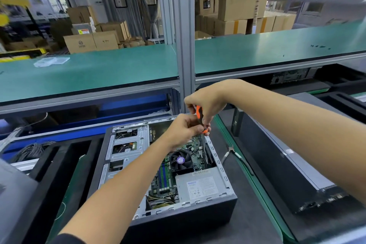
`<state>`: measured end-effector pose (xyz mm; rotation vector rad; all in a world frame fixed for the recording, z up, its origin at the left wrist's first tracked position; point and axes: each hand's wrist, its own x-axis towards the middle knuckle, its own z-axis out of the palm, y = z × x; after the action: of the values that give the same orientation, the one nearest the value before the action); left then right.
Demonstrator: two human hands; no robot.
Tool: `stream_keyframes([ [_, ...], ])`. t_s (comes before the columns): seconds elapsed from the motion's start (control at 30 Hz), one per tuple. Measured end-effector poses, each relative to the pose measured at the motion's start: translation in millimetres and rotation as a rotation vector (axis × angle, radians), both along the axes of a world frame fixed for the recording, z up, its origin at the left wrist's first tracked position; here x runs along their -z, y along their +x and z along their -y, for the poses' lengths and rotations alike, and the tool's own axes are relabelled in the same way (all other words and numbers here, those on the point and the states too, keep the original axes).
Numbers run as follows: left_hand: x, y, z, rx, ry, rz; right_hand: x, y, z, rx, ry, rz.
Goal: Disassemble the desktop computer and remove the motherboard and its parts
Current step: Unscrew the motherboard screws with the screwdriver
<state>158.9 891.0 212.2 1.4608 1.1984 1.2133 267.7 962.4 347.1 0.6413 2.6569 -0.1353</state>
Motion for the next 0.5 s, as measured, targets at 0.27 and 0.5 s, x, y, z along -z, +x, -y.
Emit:
stream_keyframes([
  [0.27,-7,-11,-5,-0.057,0.026,-0.122,6,-15,-3,0.214,0.001,-0.016],
  [0.5,-6,-5,-7,-0.082,0.035,-0.248,6,-9,-9,0.201,-0.082,0.07],
])
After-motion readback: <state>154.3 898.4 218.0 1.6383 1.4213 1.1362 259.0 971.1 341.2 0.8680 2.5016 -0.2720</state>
